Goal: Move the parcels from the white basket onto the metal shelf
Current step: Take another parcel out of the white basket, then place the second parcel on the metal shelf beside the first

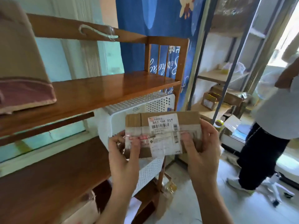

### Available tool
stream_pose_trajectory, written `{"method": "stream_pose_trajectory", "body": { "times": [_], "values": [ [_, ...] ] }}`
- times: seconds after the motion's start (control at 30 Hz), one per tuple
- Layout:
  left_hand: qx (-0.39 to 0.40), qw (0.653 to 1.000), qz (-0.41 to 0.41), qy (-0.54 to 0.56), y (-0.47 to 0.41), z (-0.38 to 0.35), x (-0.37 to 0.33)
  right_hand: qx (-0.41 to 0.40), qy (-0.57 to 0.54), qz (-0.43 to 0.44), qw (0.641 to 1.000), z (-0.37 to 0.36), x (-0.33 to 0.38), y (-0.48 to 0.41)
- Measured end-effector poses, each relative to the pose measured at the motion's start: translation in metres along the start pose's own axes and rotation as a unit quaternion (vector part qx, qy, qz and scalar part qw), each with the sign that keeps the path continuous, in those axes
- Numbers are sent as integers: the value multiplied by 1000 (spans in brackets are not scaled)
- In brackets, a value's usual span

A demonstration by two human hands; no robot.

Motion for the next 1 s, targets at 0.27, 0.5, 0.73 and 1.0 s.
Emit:
{"method": "stream_pose_trajectory", "body": {
  "times": [0.27,0.5,0.73,1.0],
  "values": [
    [-80,995,-55,-34,66,174,-119,136,-61,2,989,-64,71,132],
    [-192,967,-127,-111,124,343,-215,297,-160,-35,941,-163,120,268],
    [-259,942,-158,-144,173,515,-294,390,-199,-38,898,-256,173,425],
    [-204,949,-194,-145,200,679,-363,486,-211,-2,848,-330,227,569]
  ]
}}
Point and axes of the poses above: each hand's wrist, its own y-axis away from the middle knuckle, its own z-axis out of the back of the hand, x = y × z, the point moved 6 cm from there along -y, towards the middle knuckle, and after that the axes turned 11 degrees about -z, right-handed, at the moved point
